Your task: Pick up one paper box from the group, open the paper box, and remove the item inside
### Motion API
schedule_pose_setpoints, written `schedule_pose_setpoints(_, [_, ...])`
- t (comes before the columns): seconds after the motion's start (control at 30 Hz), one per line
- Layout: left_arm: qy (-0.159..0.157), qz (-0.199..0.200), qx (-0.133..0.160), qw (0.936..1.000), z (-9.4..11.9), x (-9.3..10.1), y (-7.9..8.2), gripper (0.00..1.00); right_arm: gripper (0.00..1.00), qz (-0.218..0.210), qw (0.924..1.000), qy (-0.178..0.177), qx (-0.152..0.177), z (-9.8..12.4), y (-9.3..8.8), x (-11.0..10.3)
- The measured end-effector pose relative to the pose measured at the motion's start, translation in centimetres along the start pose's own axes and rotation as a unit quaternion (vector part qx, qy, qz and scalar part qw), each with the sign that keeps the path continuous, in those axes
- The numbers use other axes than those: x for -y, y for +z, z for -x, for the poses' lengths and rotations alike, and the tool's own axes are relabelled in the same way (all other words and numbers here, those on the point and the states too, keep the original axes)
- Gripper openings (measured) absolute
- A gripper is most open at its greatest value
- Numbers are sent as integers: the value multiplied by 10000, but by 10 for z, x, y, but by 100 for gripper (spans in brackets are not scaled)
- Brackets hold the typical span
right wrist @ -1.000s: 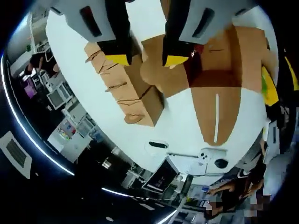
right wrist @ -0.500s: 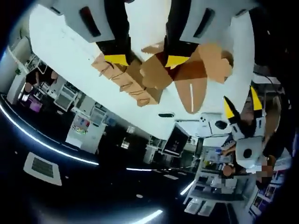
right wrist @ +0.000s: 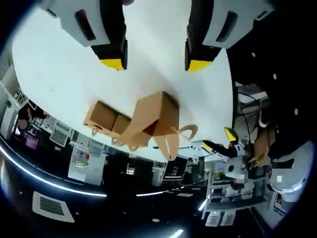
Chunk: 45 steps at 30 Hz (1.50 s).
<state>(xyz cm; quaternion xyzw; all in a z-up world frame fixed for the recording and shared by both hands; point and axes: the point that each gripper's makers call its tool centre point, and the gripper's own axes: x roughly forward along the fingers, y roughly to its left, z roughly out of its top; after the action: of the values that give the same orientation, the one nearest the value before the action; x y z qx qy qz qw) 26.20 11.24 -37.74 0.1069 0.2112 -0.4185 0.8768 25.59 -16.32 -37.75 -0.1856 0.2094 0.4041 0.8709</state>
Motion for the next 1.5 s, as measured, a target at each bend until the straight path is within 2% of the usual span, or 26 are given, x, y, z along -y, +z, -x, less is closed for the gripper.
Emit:
schedule_pose_setpoints(0.1, [34,87,21,10000,0,-5,0,66,55,-8,10000,31,-48,5,-4,-6])
schedule_pose_setpoints(0.4, [233,-100,-36,9997,19,-11,13,69,54,66,10000,-15,-51,27,11,-14])
schedule_pose_setpoints(0.5, [362,-69,-126,9992,25,-16,16,68,53,-71,9998,114,-175,34,16,-17])
schedule_pose_setpoints(0.6, [345,-145,-144,9992,28,-14,20,68,53,53,9996,91,-266,39,22,-18])
schedule_pose_setpoints(0.73, [303,-192,-106,9993,30,-9,28,68,53,107,9996,118,-222,42,31,-19])
schedule_pose_setpoints(1.03, [284,-229,-141,9992,30,-10,27,68,53,130,9993,197,-297,37,27,-23])
schedule_pose_setpoints(1.13, [243,-150,-106,9995,26,-11,23,67,54,293,9987,320,-266,36,33,-28])
schedule_pose_setpoints(1.27, [105,75,-125,9998,7,-14,12,67,53,377,9983,378,-223,32,42,-29])
schedule_pose_setpoints(1.33, [63,51,-157,9998,-1,-17,8,69,53,410,9979,482,-146,30,51,-32])
schedule_pose_setpoints(1.43, [33,-172,35,9998,-17,-32,14,73,51,478,9968,635,-86,27,67,-37])
schedule_pose_setpoints(1.5, [-237,-245,237,9991,-28,-35,22,76,51,558,9959,713,-64,25,77,-38])
